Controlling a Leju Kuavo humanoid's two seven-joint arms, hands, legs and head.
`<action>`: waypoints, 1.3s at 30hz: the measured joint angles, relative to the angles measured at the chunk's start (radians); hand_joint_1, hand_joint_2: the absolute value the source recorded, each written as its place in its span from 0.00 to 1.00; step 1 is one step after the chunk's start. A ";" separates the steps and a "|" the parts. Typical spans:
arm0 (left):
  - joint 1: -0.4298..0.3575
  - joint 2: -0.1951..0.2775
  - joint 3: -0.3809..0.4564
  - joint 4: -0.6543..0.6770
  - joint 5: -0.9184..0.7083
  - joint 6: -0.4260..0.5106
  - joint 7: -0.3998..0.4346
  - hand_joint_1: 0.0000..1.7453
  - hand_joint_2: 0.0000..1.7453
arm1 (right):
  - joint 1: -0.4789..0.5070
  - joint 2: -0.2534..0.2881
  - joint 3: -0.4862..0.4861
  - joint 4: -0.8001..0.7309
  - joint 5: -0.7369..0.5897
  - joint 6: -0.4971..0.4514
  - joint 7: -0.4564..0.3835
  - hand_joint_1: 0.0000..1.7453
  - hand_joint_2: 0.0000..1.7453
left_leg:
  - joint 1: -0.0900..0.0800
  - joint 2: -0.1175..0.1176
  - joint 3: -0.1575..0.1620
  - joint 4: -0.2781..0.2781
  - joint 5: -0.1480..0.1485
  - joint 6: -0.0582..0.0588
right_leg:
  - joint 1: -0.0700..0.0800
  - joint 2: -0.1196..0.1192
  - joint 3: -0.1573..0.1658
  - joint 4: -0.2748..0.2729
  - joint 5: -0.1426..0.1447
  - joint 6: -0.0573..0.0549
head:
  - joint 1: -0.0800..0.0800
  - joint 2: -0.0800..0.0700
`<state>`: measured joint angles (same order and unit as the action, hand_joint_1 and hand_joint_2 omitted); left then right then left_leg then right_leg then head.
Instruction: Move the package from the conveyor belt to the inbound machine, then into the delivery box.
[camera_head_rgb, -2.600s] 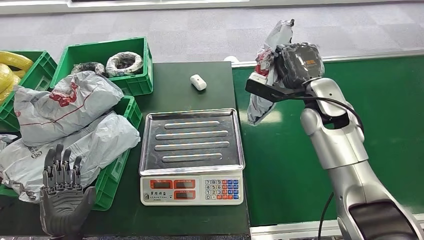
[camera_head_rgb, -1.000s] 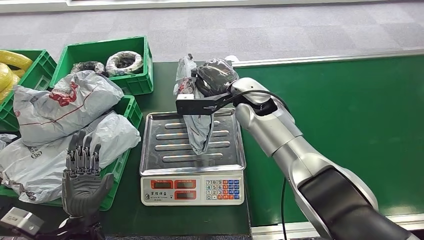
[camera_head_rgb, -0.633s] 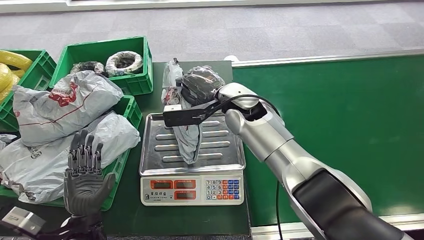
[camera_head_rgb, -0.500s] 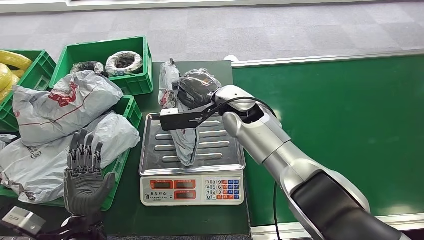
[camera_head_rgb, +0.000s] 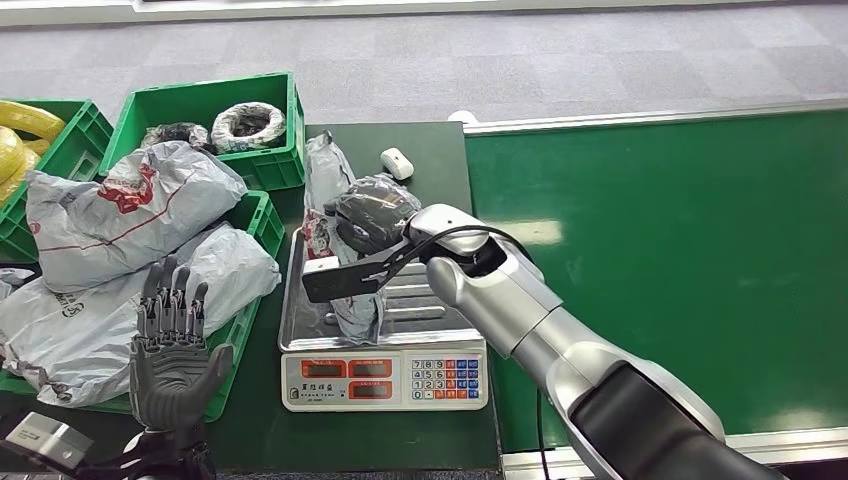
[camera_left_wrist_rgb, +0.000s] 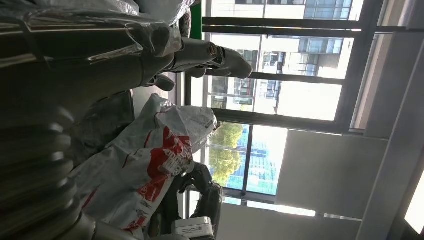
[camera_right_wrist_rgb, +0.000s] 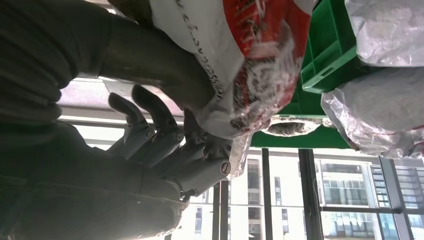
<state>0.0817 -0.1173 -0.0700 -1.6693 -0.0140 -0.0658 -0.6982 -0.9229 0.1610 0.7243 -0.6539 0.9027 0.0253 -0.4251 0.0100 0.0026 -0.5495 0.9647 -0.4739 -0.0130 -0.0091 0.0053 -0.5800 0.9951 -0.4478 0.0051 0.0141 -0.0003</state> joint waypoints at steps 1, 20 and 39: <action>0.000 -0.001 0.000 0.000 -0.001 0.001 0.000 0.00 1.00 | 0.005 0.001 0.004 0.005 0.001 -0.009 0.002 0.00 1.00 | 0.000 0.000 0.000 0.000 0.000 0.000 | 0.000 0.000 0.000 0.000 0.000 0.000 | 0.000 0.000; 0.024 -0.001 0.001 -0.001 -0.016 0.034 0.000 0.00 1.00 | 0.054 -0.055 0.005 -0.043 0.149 -0.181 0.170 0.00 0.00 | 0.000 0.000 0.000 0.000 0.000 0.000 | 0.000 0.000 0.000 0.000 0.000 0.000 | 0.000 0.000; 0.057 -0.002 0.012 -0.012 -0.149 0.206 0.000 0.00 1.00 | 0.506 -0.318 -0.357 -0.928 0.365 -0.580 0.293 0.00 0.00 | 0.000 -0.005 0.000 0.000 -0.001 0.000 | 0.000 -0.005 0.001 -0.001 -0.001 0.000 | 0.000 0.000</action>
<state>0.1388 -0.1188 -0.0583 -1.6817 -0.1626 0.1404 -0.6981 -0.4172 -0.1566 0.3675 -1.5818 1.2676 -0.5543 -0.1325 0.0101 -0.0024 -0.5494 0.9648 -0.4752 -0.0131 -0.0091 0.0006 -0.5787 0.9940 -0.4493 0.0053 0.0141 -0.0004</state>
